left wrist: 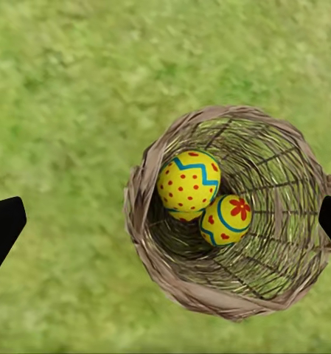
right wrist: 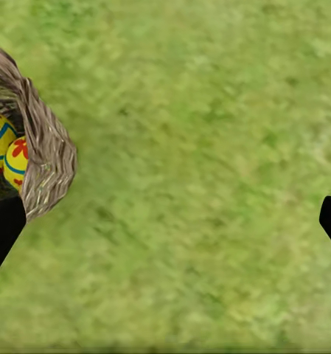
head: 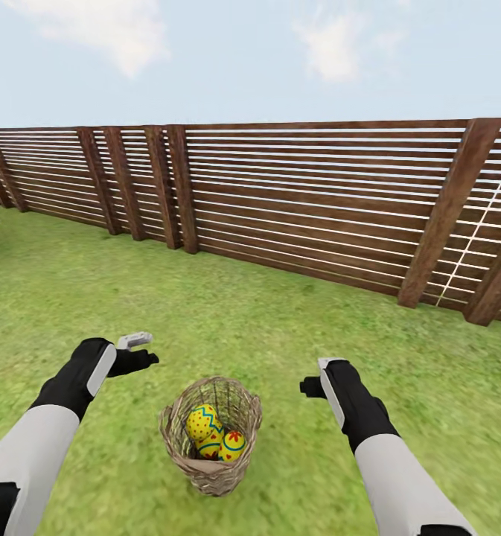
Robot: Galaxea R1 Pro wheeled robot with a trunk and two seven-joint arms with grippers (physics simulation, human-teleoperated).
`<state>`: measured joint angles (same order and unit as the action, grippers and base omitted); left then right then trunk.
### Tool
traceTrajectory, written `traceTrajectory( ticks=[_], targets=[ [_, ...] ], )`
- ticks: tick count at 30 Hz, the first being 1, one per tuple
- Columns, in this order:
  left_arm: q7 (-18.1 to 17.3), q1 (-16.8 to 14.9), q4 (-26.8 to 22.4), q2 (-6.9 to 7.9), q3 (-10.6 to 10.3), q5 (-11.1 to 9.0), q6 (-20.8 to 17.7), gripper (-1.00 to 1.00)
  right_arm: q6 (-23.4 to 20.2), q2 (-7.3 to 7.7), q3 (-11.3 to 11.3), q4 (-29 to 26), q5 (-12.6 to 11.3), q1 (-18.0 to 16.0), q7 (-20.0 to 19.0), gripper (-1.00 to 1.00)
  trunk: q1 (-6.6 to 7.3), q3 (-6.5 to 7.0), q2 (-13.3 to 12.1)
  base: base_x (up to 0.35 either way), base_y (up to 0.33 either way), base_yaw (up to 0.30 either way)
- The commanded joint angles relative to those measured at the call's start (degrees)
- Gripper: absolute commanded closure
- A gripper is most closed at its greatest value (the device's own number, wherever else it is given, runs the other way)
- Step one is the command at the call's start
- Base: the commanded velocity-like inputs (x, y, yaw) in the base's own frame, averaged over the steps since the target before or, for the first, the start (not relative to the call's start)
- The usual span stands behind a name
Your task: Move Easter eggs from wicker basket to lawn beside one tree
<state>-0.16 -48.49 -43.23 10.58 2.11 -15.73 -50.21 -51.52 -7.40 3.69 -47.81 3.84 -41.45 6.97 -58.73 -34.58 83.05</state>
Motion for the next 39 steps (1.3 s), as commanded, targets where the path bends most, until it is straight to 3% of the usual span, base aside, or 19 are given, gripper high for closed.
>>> traceTrajectory(
  ticks=[1, 9, 16, 22, 30, 39],
  targets=[
    [-0.01, -0.03, -0.06, -0.07, 0.06, -0.10, -0.29, -1.00, -0.25, -0.07, 0.18, 0.03, 0.38, -0.07, -0.15, -1.00, 0.00, -0.06, 0.03, 0.001, 0.001, 0.000],
    [-0.01, -0.03, -0.02, -0.51, -0.12, -0.17, -0.41, -1.00, -0.25, -0.05, 0.18, 0.17, 0.40, -0.12, -0.12, -1.00, -1.54, -1.31, 2.84, 0.000, 0.000, 0.000],
    [-0.01, -0.03, 0.04, -1.01, -2.22, -0.26, -0.45, -1.00, -0.25, 0.02, 0.18, 0.17, 0.47, -0.12, -0.12, -1.00, -3.07, -2.57, 5.65, 0.000, 0.000, 0.000],
    [-0.05, -0.03, 0.07, -1.21, -2.43, -0.27, -0.50, -1.00, -0.25, -0.03, 0.11, -0.62, 0.45, -0.17, -0.17, -1.00, -4.39, -3.65, 8.05, 0.000, 0.000, 0.000],
    [-0.04, -0.03, 0.08, -2.72, -2.47, -0.27, -0.57, -1.00, -0.30, -0.19, 0.09, -6.60, 0.35, -0.54, -0.28, -1.00, -6.15, -5.08, 11.26, 0.000, 0.000, 0.000],
    [-0.09, -0.03, 0.06, -3.20, -2.48, -0.27, -0.66, -1.00, -0.14, -0.46, -0.24, -6.96, 0.34, -1.78, -0.38, -1.00, -8.12, -6.70, 14.87, 0.000, 0.000, 0.000]
  ],
)
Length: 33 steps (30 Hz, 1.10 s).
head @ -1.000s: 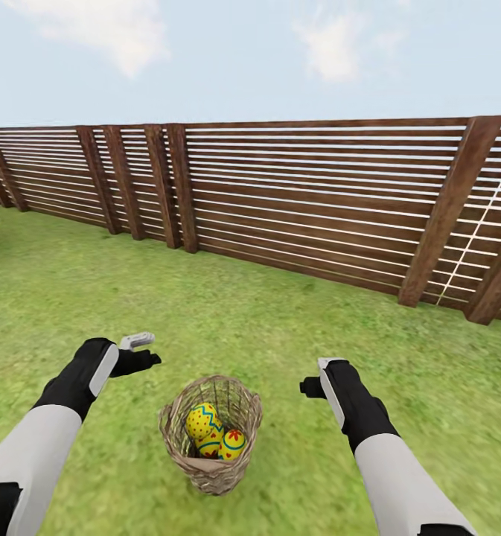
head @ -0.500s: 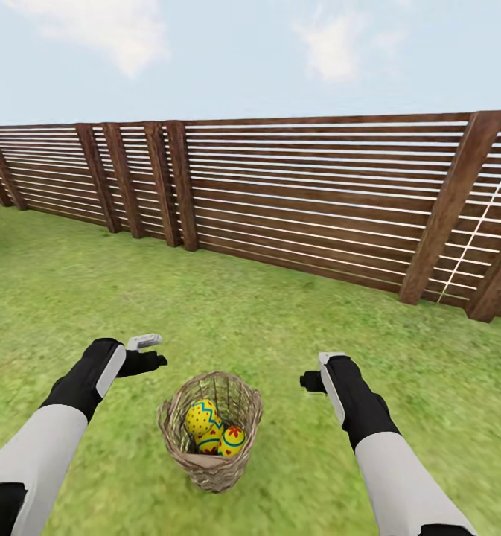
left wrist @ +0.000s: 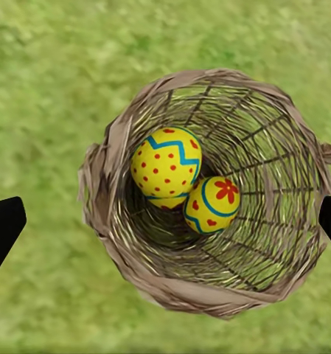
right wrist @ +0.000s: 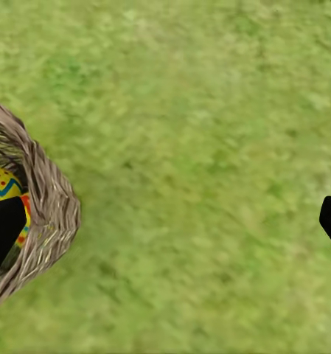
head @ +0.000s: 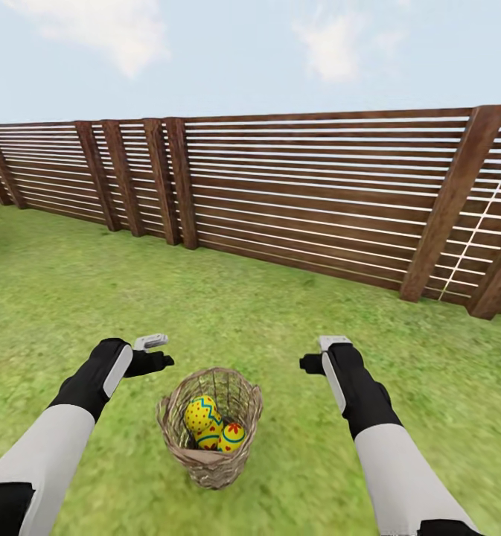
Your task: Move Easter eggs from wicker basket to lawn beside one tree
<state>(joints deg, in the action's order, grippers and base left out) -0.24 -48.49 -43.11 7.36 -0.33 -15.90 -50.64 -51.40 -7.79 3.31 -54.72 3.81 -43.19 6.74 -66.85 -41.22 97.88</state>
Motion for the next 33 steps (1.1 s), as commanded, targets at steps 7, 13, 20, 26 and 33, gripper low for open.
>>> traceTrajectory(
  ticks=[7, 13, 20, 26, 33],
  targets=[
    [0.05, -0.03, -0.04, -0.07, -0.02, -0.10, -0.17, -1.00, 0.14, -0.10, 0.11, -0.04, 0.35, -0.13, -0.14, -1.00, -1.54, -1.32, 2.85, 0.000, 0.000, 0.000],
    [0.06, -0.03, -0.05, -0.07, -0.02, -0.10, -0.23, -1.00, 0.16, -0.05, -0.64, -0.04, 0.37, -0.14, -0.21, -1.00, -2.86, -2.39, 5.26, 0.000, 0.000, 0.000],
    [0.13, -0.03, -0.05, 0.05, 0.05, -0.10, -0.33, -1.00, 0.16, -0.03, -0.84, -0.03, 0.38, -0.14, -0.23, -1.00, -4.39, -3.65, 8.06, 0.000, 0.000, 0.000],
    [2.62, -0.03, -0.05, 0.19, 0.07, -0.14, -0.49, -1.00, 0.16, -0.03, -0.86, -0.04, 0.43, -0.14, -1.38, -1.00, -5.71, -4.73, 10.47, 0.000, 0.000, 0.000],
    [4.01, -0.03, 0.30, 0.39, 0.16, -0.18, -1.64, -1.00, 0.07, 0.02, -1.20, -0.14, 0.49, -0.14, -1.75, -1.00, -7.25, -5.99, 13.28, 0.000, 0.000, 0.000]
  ],
)
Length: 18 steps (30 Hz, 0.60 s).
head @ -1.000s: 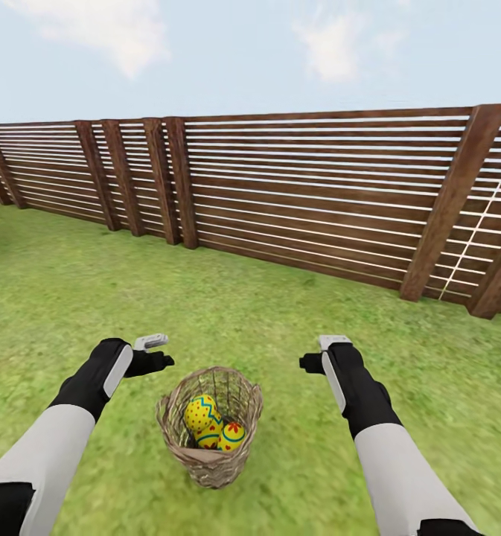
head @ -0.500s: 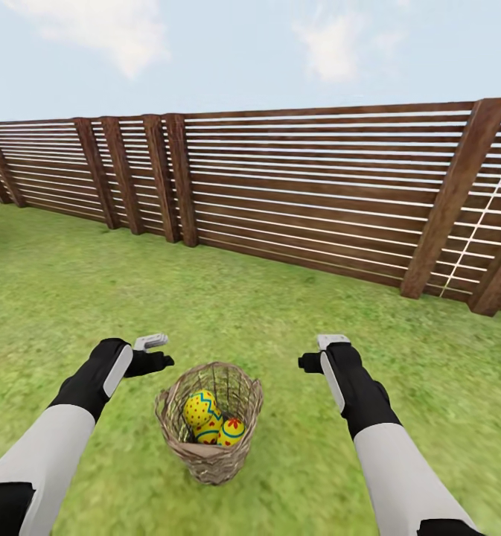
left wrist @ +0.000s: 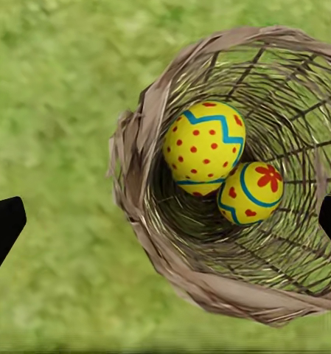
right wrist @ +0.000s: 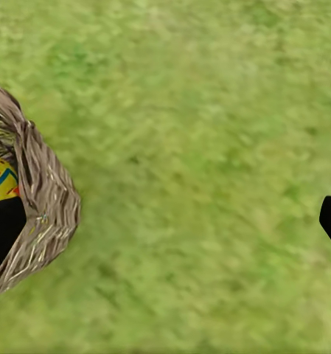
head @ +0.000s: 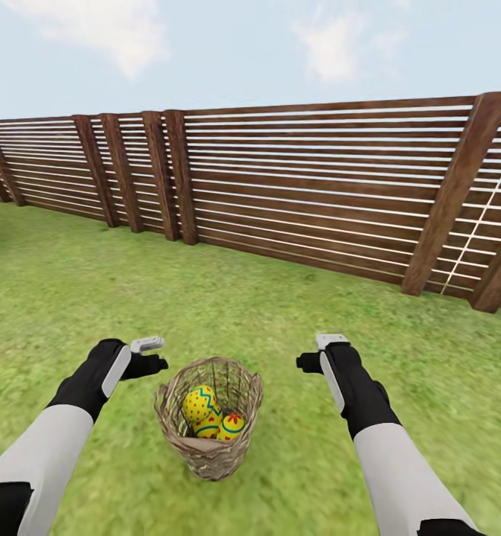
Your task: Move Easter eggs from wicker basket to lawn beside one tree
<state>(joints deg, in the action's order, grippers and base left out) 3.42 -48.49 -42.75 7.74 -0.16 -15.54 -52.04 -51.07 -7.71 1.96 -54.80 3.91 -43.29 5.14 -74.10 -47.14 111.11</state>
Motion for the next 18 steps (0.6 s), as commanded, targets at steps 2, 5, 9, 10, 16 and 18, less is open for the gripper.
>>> traceTrajectory(
  ticks=[2, 5, 9, 10, 16, 18],
  targets=[
    [0.43, -0.03, 1.14, 0.06, 0.03, -0.51, -0.45, -1.00, -0.33, -0.09, -0.30, -0.21, 0.34, -0.04, -0.45, -1.00, -0.44, -0.42, 0.84, 0.000, 0.000, 0.000],
    [0.66, -0.03, 3.42, -0.11, -0.03, -0.34, -0.57, -1.00, -0.41, 0.15, -1.28, -1.79, 0.28, -0.04, -4.78, -1.00, -1.10, -0.96, 2.05, 0.000, 0.000, 0.000],
    [1.83, -0.03, 4.11, -0.37, -0.10, -0.29, -0.60, -1.00, -0.63, 0.38, -1.27, -2.48, 0.30, -0.04, -13.76, -1.00, -1.98, -1.68, 3.65, 0.000, 0.000, 0.000],
    [1.93, -0.03, 4.12, -0.40, -0.12, -0.29, -0.60, -1.00, -0.65, 0.39, -1.28, -2.48, 0.30, -0.04, -14.22, -1.00, -2.19, -1.85, 4.05, 0.000, 0.000, 0.000],
    [2.28, -0.03, 4.17, -1.31, -0.19, -0.28, -0.60, -1.00, -0.65, 0.38, -1.31, -2.39, 0.31, -0.04, -15.93, -1.00, -3.51, -2.93, 6.46, 0.000, 0.000, 0.000],
    [2.29, -0.03, 4.17, -1.36, -0.19, -0.28, -0.60, -1.00, -0.63, 0.35, -1.33, -2.36, 0.28, -0.04, -15.98, -1.00, -3.95, -3.29, 7.26, 0.000, 0.000, 0.000]
  ],
)
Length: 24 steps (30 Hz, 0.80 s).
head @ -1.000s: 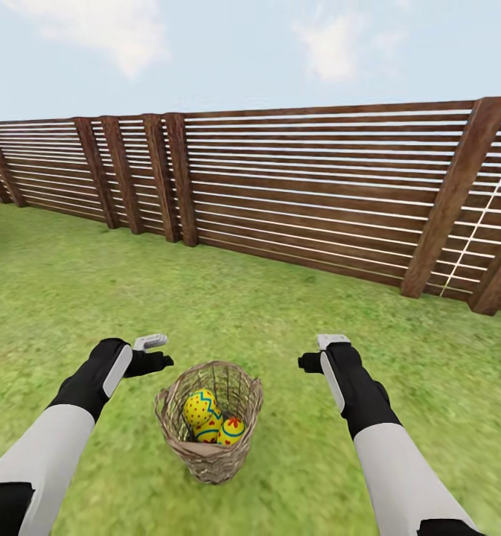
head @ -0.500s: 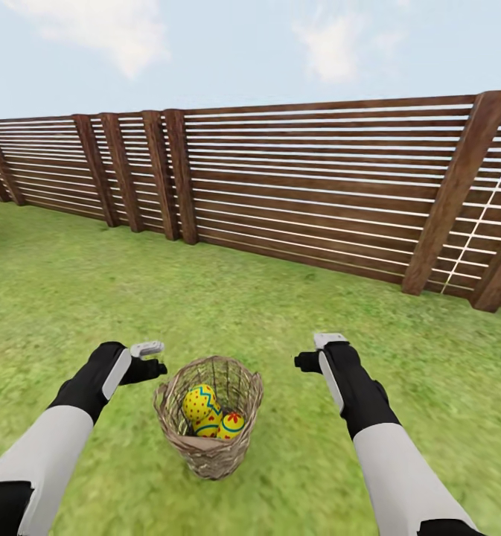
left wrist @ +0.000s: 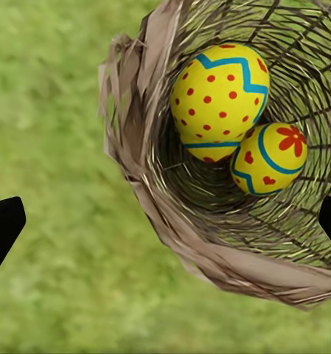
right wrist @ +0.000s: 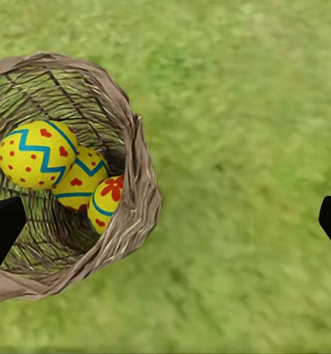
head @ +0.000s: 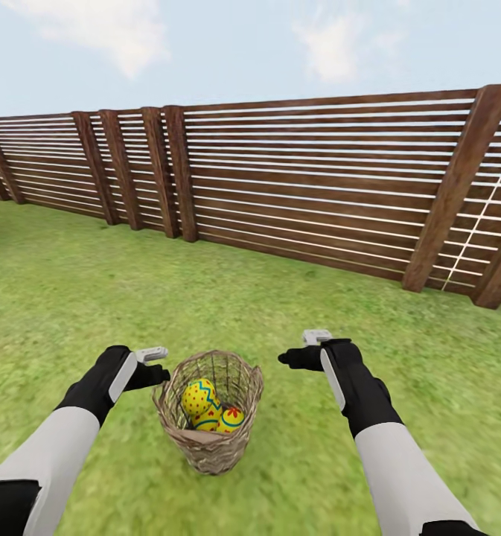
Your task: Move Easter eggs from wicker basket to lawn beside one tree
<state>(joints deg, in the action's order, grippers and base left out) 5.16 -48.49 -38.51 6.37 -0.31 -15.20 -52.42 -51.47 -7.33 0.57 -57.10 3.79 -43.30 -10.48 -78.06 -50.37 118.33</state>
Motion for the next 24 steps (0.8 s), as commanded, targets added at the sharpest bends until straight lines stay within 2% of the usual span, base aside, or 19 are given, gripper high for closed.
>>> traceTrajectory(
  ticks=[1, 7, 16, 24],
  targets=[
    [0.55, -0.02, -0.07, -0.01, -0.04, -0.62, -0.23, -1.00, -0.23, -0.03, 0.01, -0.03, 0.36, -0.03, -0.37, -1.00, -0.22, -0.24, 0.44, 0.000, 0.000, 0.000],
    [0.55, -0.02, -0.08, 0.05, 0.03, -0.62, -0.23, -1.00, -0.09, -0.11, -0.27, 0.12, 0.34, -0.03, -0.34, -1.00, -1.53, -1.32, 2.85, 0.000, 0.000, 0.000],
    [0.55, -0.04, -0.35, 0.48, 0.13, -0.62, -0.23, -1.00, -0.04, -0.14, -0.31, 0.15, 0.67, -0.03, -0.33, -1.00, -1.53, -1.32, 2.85, 0.006, 0.000, 0.000],
    [0.55, -0.04, -0.04, 0.62, 0.18, -0.66, -0.23, -1.00, -0.04, -0.14, -0.31, 0.15, 0.66, -0.03, -0.33, -1.00, -1.53, -1.32, 2.85, 0.244, 0.078, 0.000]
  ],
)
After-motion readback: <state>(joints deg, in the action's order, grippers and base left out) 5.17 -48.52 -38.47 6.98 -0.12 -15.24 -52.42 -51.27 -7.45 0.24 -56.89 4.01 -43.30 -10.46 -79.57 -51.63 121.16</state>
